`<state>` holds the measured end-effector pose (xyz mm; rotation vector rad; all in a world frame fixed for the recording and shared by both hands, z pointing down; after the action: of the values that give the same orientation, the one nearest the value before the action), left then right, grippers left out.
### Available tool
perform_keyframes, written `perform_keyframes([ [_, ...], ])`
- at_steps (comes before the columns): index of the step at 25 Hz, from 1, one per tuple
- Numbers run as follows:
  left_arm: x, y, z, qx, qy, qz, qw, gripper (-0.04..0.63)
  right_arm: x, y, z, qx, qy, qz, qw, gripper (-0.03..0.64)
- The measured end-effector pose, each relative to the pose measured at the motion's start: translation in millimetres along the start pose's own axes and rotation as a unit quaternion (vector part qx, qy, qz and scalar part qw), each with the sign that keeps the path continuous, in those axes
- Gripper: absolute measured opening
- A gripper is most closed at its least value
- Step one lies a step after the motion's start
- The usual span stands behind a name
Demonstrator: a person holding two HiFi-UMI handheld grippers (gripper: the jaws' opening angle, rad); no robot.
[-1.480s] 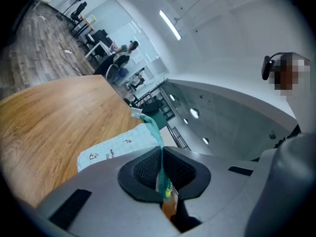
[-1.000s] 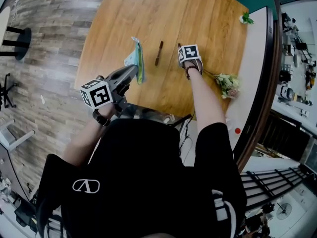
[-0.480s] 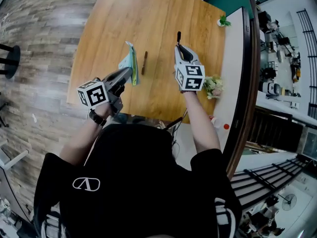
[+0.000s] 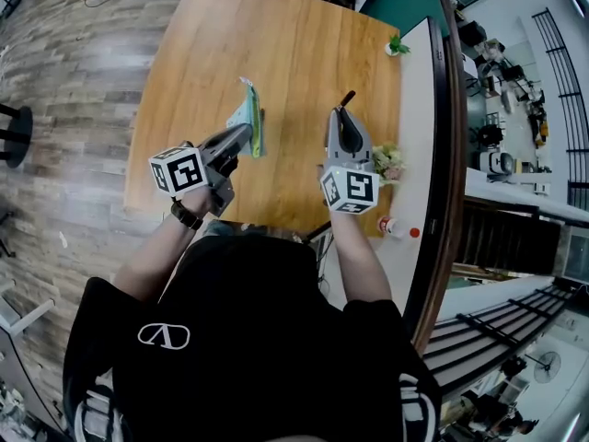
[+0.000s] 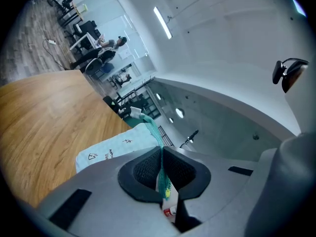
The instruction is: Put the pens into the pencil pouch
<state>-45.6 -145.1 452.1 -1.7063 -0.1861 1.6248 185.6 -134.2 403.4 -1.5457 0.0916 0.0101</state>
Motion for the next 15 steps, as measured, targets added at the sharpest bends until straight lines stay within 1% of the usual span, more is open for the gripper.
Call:
perform_keyframes([
  [3,1.4,2.1,-1.0,-0.004,-0.003,-0.002,1.0,0.015,-14.7,13.6,3.6,0.022,0.015,-0.016,1.0,0.043],
  [7,4.6,3.6,-5.7,-0.006,-0.007,-0.002,1.0,0.015,-56.8,38.3,3.7,0.051,0.073,-0.045,0.995,0.043],
  [11,10.5,2.0,-11.2,-0.007,-0.015,-0.002,0.9999,0.015,-96.4,44.5,1.8,0.051,0.127,-0.077,0.988,0.043],
  [15,15.0,1.6,-10.2,-0.01,-0.021,-0.005,0.9997,0.015,-116.6,38.4,0.2,0.038,0.148,-0.092,0.984,0.043],
])
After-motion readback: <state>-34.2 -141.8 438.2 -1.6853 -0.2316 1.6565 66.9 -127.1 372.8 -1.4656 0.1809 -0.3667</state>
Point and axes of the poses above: the fingertips, and each gripper's own axes: z backward along the fingers, x to its right, y out of its top, the point moved 5 cm from there along z, backward along the fingers, and after that the axes turned 10 degrees about -y, right-handed, at the moved point
